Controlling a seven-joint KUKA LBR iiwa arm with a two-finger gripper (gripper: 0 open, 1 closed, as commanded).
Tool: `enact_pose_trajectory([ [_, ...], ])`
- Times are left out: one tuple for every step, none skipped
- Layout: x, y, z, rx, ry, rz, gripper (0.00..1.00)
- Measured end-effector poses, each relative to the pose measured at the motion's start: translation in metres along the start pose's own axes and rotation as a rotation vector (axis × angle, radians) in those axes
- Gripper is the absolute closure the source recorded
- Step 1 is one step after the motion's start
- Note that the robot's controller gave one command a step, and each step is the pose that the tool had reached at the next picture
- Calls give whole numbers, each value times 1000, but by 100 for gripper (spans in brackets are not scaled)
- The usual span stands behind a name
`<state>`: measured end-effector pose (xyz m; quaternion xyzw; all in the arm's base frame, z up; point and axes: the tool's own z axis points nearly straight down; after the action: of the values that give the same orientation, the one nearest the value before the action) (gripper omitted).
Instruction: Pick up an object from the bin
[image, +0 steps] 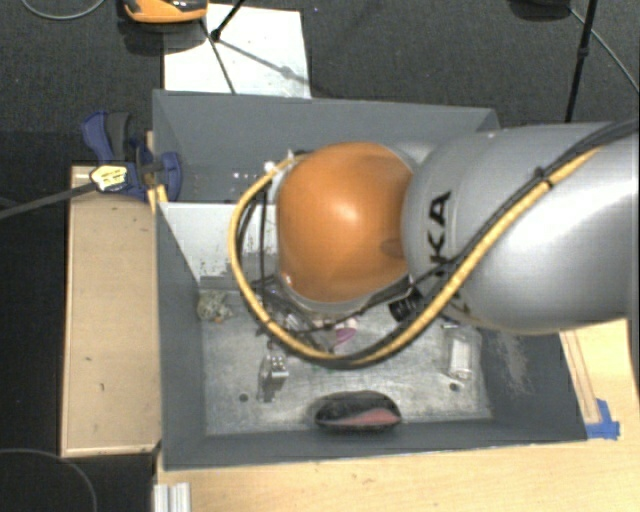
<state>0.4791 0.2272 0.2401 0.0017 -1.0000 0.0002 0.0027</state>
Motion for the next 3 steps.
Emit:
enact_pose_trajectory([
  [-42,-68,118,3,-1,-25,0],
  [-71,-123,165,-4,-25,-343,0],
  [-105,-139,161,1,-13,-375,0],
])
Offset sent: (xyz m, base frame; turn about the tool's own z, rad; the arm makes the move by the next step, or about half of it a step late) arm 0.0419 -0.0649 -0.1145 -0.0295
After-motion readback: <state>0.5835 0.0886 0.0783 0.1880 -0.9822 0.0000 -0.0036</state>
